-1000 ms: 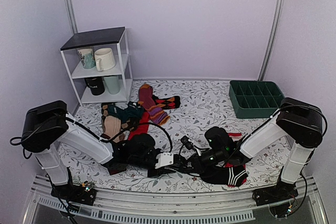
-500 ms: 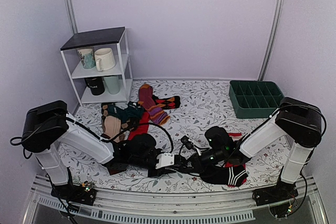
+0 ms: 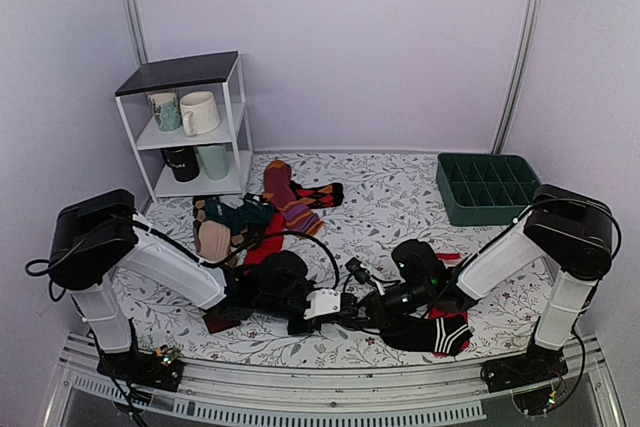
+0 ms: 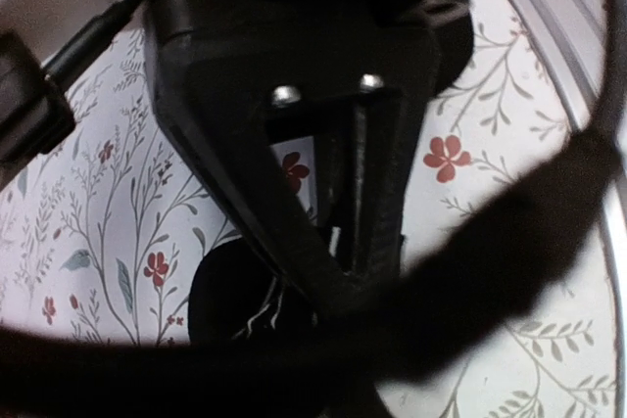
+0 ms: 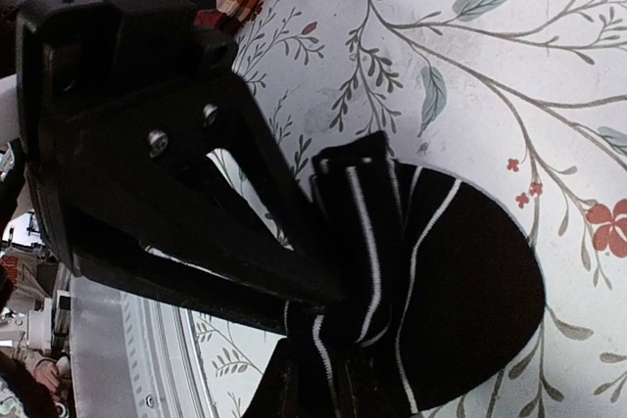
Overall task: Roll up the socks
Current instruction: Roll the sock at the center of the board.
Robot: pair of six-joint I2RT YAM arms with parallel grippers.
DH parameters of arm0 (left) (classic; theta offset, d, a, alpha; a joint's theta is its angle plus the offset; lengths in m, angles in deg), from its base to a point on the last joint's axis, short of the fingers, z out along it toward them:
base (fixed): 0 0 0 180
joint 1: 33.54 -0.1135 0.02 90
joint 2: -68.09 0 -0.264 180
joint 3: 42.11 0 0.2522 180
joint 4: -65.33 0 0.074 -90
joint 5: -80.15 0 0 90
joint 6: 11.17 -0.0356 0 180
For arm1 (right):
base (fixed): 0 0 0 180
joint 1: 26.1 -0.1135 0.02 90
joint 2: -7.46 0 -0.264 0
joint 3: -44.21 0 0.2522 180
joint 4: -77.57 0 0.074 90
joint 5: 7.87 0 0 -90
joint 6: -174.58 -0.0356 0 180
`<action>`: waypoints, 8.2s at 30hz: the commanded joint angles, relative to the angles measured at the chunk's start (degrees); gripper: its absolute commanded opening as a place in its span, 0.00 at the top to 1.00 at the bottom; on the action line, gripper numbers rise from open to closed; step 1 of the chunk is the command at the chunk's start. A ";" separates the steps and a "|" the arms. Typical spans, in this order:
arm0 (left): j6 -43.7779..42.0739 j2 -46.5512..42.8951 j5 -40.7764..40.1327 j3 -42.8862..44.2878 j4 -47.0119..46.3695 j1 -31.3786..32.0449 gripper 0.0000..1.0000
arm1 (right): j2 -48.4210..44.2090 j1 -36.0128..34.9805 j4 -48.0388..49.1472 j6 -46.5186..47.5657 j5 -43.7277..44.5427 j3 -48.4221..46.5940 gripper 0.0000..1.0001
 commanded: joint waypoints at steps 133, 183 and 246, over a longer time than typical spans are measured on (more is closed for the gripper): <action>8.65 16.62 19.18 16.08 36.26 -5.17 1.00 | -24.08 -10.74 15.68 11.23 34.87 20.64 0.22; 8.68 17.17 20.05 16.40 36.28 -5.84 1.00 | -6.74 -5.35 18.53 6.77 17.70 14.84 0.47; 9.16 16.70 16.95 17.15 36.08 -6.13 0.98 | -3.51 -5.31 15.60 8.85 15.35 11.82 1.00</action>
